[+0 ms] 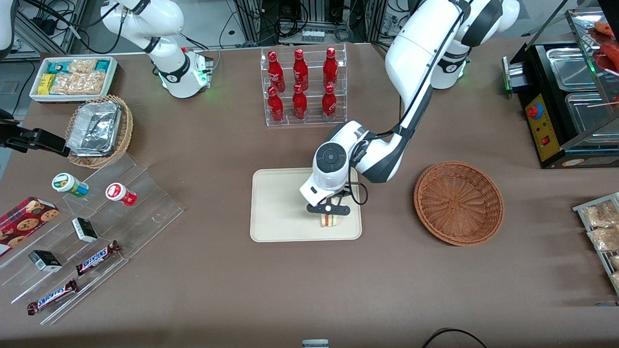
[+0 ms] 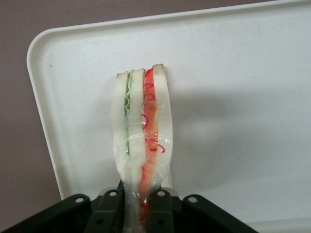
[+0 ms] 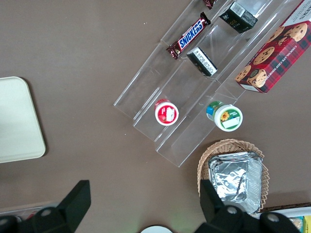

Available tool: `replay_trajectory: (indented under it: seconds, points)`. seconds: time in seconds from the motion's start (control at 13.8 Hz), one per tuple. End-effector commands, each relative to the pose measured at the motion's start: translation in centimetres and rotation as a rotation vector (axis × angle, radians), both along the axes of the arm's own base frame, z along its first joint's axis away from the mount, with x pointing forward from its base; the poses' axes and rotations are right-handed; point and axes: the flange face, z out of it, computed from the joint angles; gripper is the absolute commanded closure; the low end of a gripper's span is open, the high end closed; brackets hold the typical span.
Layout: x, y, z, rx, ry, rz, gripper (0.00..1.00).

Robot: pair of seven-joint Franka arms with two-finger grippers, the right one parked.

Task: Place sandwich from basket to tray
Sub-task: 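Lower the sandwich onto the tray and open the left gripper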

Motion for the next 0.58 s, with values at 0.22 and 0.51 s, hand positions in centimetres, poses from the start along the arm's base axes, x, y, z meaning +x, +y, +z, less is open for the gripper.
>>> replay_trajectory:
  seconds: [0.22, 0.51]
  points:
    - [0.4, -0.8, 0.9, -0.003, -0.028, 0.004, 0.00]
    - [0.8, -0.8, 3.5, -0.011, -0.032, 0.013, 0.00]
